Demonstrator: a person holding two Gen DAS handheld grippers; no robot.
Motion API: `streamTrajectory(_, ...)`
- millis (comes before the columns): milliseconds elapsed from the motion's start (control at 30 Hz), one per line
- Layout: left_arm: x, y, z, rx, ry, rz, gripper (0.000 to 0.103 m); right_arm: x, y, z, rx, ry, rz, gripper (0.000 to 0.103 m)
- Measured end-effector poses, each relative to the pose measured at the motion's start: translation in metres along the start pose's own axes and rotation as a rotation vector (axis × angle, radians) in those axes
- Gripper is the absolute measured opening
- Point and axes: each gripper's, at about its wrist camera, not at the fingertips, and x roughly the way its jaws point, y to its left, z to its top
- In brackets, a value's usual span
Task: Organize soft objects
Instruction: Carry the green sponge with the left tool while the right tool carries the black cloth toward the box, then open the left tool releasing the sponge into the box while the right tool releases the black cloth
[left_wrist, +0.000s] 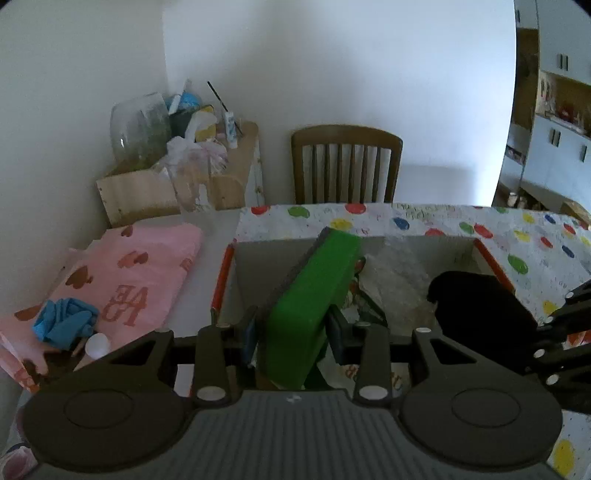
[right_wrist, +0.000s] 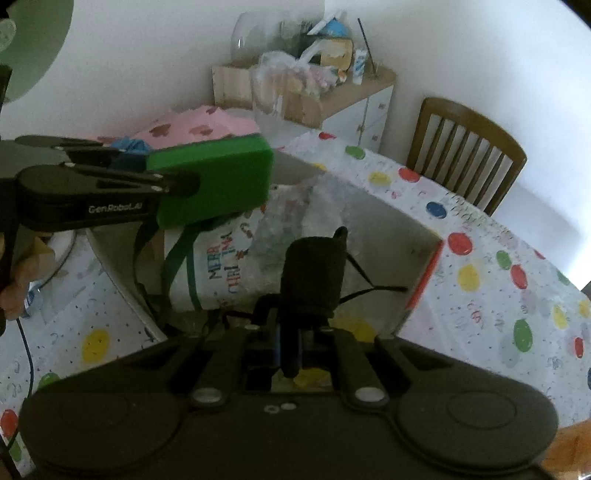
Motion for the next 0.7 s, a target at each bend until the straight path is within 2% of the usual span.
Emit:
streamTrajectory(367,0.021,-0.007,-0.015,0.068,0.072,-0.007,0.037,0.028,0.0,-0.007,-0.017,0.046,-0.034,0.009)
streamTrajectory(567,0.021,-0.008,-0.016,0.07,0.098,-0.005,0.038,0.024,-0.006,-0.007,0.013,0.035,-0.047,0.02)
streamTrajectory(600,0.019,-0.009,-0.016,0.072,0.099,-0.007,0.042,0.023,-0.007,-0.007,0.019,0.035,-0.051,0.021)
streamTrajectory(667,0.016,-0.01,-0.016,0.077,0.096,-0.015,0.062,0.021,-0.009,-0.008,0.024,0.038,-0.055,0.024)
streamTrajectory(700,0.014,-0.011,-0.017,0.078,0.093,-0.017,0.068,0.019,-0.01,-0.009,0.025,0.036,-0.054,0.026)
